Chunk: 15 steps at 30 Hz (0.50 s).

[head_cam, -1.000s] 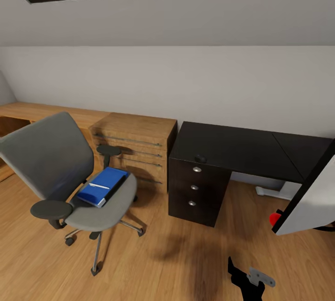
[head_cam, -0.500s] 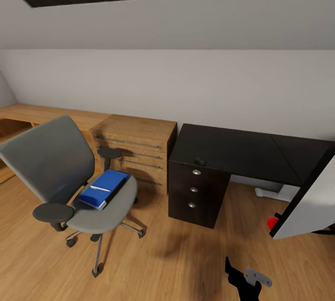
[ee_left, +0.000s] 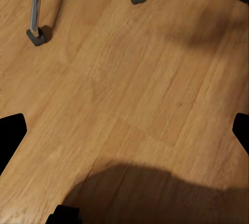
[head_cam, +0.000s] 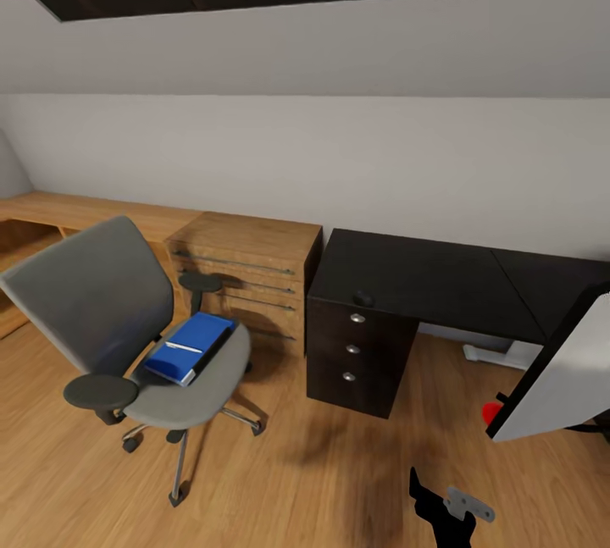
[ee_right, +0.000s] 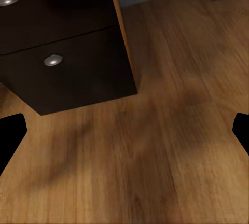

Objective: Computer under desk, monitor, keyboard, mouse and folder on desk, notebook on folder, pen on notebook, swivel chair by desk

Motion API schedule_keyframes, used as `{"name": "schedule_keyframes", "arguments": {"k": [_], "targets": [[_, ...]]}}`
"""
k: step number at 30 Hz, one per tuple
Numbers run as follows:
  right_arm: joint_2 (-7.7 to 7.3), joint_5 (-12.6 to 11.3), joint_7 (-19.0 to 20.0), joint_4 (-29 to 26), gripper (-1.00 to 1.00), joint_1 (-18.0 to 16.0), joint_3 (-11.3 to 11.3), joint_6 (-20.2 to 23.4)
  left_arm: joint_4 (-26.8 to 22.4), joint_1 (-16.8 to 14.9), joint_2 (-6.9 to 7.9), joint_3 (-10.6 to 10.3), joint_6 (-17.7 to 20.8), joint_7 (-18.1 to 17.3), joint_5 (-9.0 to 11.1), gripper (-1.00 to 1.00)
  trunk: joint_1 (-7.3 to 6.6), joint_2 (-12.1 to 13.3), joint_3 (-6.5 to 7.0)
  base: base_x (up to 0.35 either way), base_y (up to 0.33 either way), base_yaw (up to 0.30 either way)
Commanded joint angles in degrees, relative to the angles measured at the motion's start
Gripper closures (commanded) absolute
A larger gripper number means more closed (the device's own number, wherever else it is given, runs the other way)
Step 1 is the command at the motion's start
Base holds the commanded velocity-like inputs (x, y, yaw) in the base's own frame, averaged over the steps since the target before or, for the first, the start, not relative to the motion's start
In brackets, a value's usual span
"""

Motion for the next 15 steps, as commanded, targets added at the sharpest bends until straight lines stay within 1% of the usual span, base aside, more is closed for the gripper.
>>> {"name": "schedule_keyframes", "arguments": {"k": [1, 6, 8, 9, 10, 12, 13, 15], "targets": [[-0.03, -0.24, 0.6, 0.11, -1.0, -0.05, -0.46, -0.17, -0.02, -0.02, -0.05, 0.05, -0.14, 0.01, 0.39, -1.0, -0.23, 0.39, 0.13, 0.0, 0.0, 0.0], [-0.02, -0.24, 0.59, 0.11, -1.0, -0.05, -0.48, -0.13, -0.26, -0.02, -0.12, 0.07, -0.14, 0.22, 0.37, -1.0, -1.33, 2.39, 1.03, 0.0, 0.0, 0.0], [-0.02, -0.24, 0.6, 0.11, -1.0, -0.05, -0.48, -0.09, -0.44, -0.02, -0.18, 0.07, -0.18, 1.22, 0.37, -1.0, -1.77, 3.19, 1.39, 0.0, 0.0, 0.0], [-0.05, -0.24, 0.6, 0.11, -1.0, -0.05, -0.49, -0.08, -0.69, -0.02, -0.24, 0.05, -0.2, 2.39, 0.37, -1.0, -1.99, 3.59, 1.57, 0.0, 0.0, 0.0], [-0.08, -0.24, 0.61, 0.11, -1.0, -0.05, -0.5, -0.06, -0.97, -0.02, -0.59, 0.01, -0.21, 4.61, 0.35, -1.0, -2.2, 4.0, 1.75, 0.0, 0.0, 0.0], [-0.09, -0.24, 0.61, 0.11, -1.0, -0.05, -0.5, -0.06, -1.11, -0.02, -0.85, -0.04, -0.22, 6.21, 0.32, -1.0, -2.64, 4.8, 2.11, 0.0, 0.0, 0.0], [-0.1, -0.24, 0.61, 0.11, -1.0, -0.05, -0.51, -0.05, -1.19, -0.02, -1.06, -0.07, -0.22, 7.66, 0.31, -1.0, -2.86, 5.2, 2.29, 0.0, 0.0, 0.0], [-0.08, -0.24, 0.61, 0.11, -1.0, -0.05, -0.51, -0.05, -1.26, -0.02, -1.22, -0.09, -0.2, 8.73, 0.3, -1.0, -3.3, 6.0, 2.65, 0.0, 0.0, 0.0]]}}
